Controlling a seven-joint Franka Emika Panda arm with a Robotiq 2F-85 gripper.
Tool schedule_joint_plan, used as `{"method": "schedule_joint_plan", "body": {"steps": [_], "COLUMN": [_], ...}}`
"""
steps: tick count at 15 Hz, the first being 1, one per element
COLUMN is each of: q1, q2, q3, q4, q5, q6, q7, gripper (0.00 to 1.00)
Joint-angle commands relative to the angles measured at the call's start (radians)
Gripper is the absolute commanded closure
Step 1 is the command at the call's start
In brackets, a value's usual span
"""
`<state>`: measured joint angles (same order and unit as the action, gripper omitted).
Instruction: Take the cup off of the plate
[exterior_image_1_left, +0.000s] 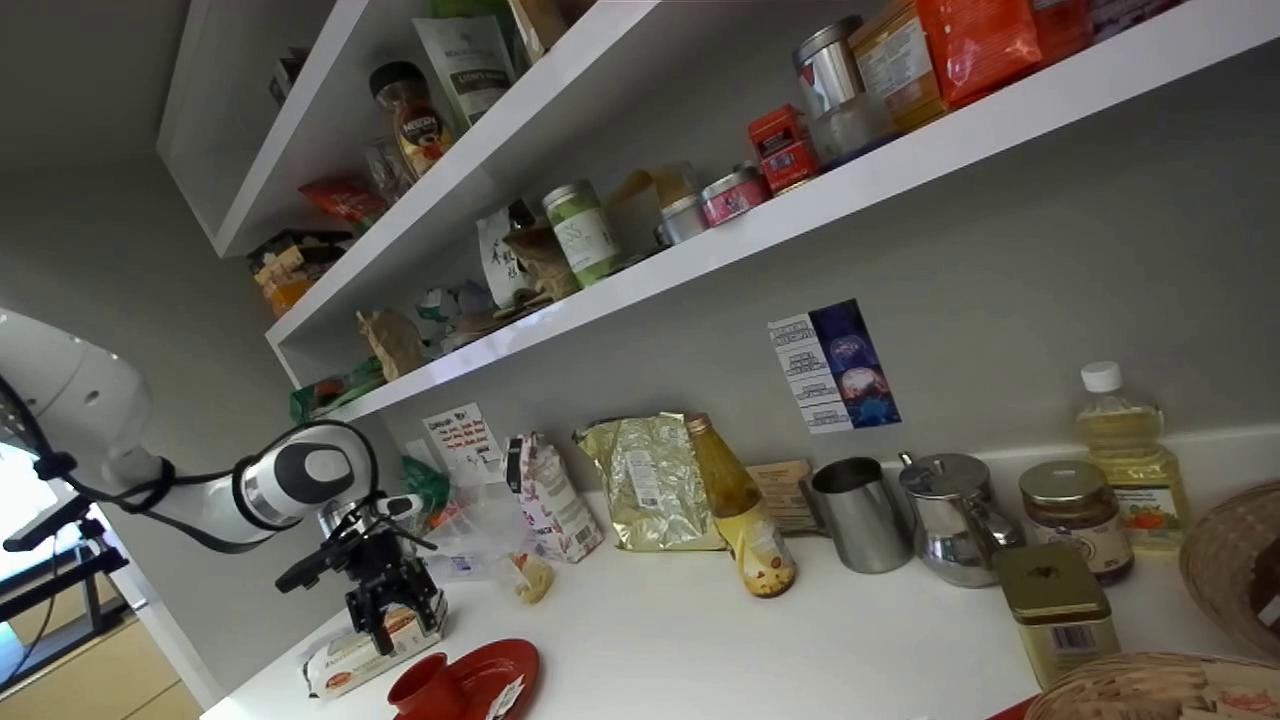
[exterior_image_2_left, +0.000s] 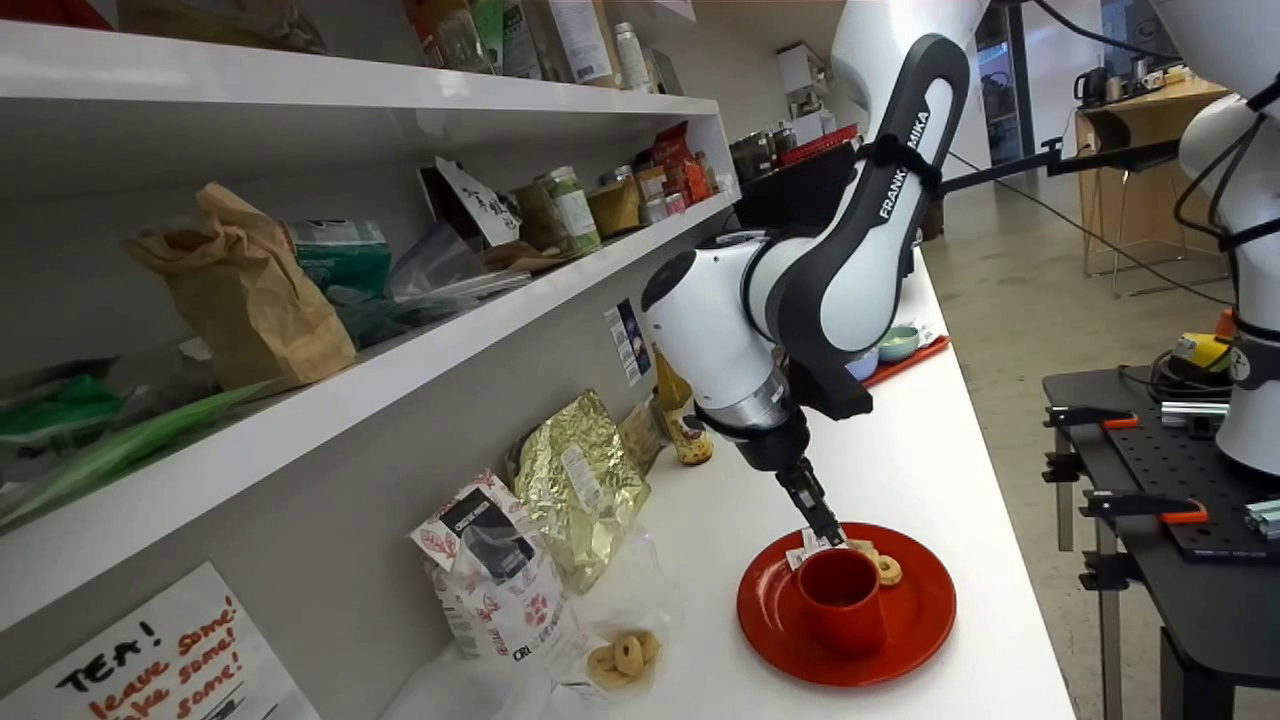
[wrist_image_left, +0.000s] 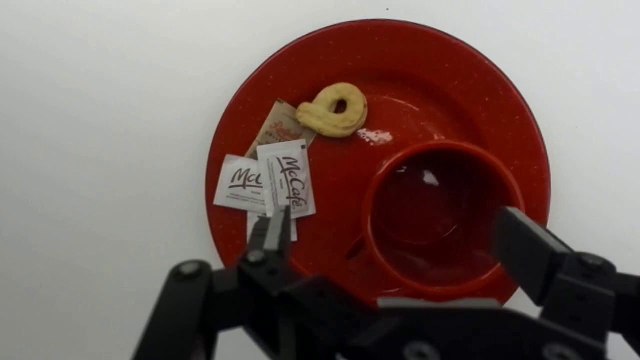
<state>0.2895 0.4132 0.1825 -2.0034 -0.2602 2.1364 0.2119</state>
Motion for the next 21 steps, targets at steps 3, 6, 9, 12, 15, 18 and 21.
{"method": "schedule_joint_plan", "body": {"steps": [3,6,9,12,15,18,21], "q1": [0.01,0.009,0.011,0.003,0.0,0.004,0.034], "q2": [0.043,0.07,0.087,0.1,0.123,0.152,0.194], "q3": [-0.027,-0.044,-0.047,-0.053,-0.065,-0.081,-0.078], "q4": [0.036,0.058,0.076,0.089,0.103,0.117,0.136], "q5": [-0.014,-0.017,-0.01,-0.009,-0.016,-0.032,-0.045], "q6": [-0.02,-0.028,-0.027,-0.028,-0.032,-0.04,-0.052], "q7": [-0.027,-0.019,-0.023,-0.042,-0.052,-0.059,-0.034], "gripper": [0.0,0.0,0.0,0.0,0.0,0.0,0.0]}}
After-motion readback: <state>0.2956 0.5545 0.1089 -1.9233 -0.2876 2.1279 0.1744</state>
